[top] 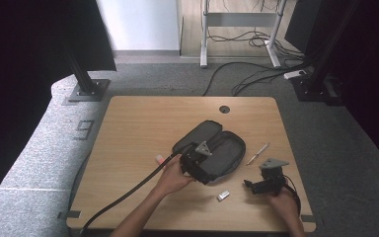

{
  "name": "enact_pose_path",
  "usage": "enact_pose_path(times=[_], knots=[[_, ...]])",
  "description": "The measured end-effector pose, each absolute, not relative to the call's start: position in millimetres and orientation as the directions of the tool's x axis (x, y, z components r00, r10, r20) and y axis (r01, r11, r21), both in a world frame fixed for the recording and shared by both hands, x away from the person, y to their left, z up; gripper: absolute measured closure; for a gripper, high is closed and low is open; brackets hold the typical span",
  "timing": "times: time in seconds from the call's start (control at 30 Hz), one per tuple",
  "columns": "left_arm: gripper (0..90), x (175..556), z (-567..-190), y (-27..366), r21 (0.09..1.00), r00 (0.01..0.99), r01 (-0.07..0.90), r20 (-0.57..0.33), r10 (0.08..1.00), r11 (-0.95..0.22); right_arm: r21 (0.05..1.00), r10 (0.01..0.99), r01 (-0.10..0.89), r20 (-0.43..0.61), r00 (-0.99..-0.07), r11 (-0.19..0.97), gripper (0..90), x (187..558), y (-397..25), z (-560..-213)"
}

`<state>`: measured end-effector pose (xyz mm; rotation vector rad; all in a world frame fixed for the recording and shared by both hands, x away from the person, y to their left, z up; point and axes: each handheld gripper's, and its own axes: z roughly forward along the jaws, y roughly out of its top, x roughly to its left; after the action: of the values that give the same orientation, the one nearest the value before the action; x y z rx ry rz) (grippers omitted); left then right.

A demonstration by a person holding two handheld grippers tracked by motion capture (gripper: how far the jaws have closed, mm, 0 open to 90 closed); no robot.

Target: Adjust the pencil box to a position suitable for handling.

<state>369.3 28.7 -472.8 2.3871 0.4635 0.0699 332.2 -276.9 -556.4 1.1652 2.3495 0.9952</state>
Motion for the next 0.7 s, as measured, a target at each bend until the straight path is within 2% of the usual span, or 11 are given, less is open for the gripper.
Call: enact_pose_path(times=[0.1, 0.7], knots=[[0.0, 367, -473, 37, 0.636, 0.928, 0.308, -0.036, 0.371, -0.708, 0.715, 0.794, 0.559, 0.010, -0.608, 0.420, 0.0, 332, -277, -556], [0.0, 364, -472, 98, 0.674, 0.883, 0.371, -0.042, 0.468, -0.639, 0.715, 0.793, 0.559, 0.010, -0.609, 0.420, 0.0, 332, -277, -556]])
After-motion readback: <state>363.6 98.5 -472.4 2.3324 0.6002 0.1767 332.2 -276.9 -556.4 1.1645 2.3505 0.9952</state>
